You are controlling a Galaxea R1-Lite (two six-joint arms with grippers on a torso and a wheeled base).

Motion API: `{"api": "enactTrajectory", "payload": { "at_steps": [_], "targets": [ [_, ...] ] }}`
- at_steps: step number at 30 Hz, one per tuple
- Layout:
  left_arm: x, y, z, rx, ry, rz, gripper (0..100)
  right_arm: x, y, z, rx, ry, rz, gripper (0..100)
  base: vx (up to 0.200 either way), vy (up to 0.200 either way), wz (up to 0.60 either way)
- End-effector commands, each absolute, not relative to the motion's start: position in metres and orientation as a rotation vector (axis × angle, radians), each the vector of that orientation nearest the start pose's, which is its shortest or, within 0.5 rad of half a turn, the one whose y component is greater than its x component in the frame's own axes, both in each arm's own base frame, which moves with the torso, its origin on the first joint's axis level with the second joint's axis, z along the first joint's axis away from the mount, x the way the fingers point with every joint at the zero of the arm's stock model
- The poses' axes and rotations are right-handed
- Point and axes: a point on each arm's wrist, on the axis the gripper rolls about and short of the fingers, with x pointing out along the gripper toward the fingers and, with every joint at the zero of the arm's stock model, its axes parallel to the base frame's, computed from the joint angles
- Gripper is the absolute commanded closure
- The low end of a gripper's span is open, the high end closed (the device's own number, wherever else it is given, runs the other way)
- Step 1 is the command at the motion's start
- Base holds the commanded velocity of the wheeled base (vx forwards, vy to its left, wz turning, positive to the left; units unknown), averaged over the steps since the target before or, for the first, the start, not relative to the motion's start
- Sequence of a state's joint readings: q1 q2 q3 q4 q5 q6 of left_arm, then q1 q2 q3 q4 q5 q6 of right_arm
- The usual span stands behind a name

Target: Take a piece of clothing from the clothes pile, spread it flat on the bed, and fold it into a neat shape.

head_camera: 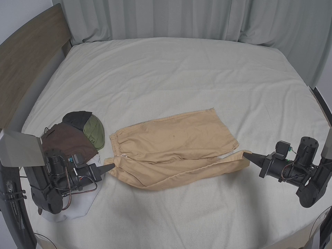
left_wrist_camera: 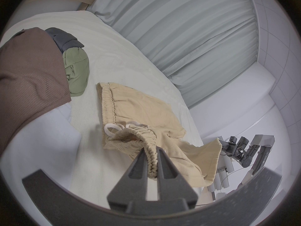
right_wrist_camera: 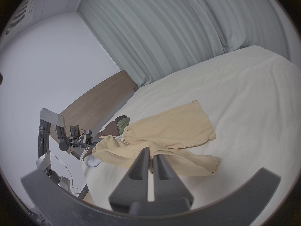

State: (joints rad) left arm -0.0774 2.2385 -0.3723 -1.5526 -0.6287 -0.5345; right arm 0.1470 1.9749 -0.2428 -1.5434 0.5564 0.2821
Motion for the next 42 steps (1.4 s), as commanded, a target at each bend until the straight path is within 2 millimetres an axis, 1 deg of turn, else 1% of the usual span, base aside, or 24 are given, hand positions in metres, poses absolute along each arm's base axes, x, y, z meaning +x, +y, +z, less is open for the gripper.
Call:
{"api": "enactTrajectory", "payload": {
  "at_steps": [1,11,28,38,42],
  "targets": [
    [0.300,-0.036,0.017,-0.595,0.485,-0.604,100,0.257,0.050,0.076,0.306,0.271,0.674,100,0.000,0.000,0.00],
    [0.302,-0.035,0.018,-0.606,0.477,-0.597,100,0.258,0.051,0.078,0.305,0.260,0.677,100,0.000,0.000,0.00],
    [0.303,-0.035,0.023,-0.617,0.462,-0.598,100,0.258,0.053,0.094,0.303,0.199,0.694,100,0.000,0.000,0.00],
    [0.305,-0.034,0.024,-0.614,0.451,-0.598,100,0.266,0.057,0.106,0.297,0.138,0.700,100,0.000,0.000,0.00],
    [0.309,-0.033,0.026,-0.613,0.432,-0.578,100,0.272,0.060,0.110,0.294,0.110,0.698,100,0.000,0.000,0.00]
  ]
}}
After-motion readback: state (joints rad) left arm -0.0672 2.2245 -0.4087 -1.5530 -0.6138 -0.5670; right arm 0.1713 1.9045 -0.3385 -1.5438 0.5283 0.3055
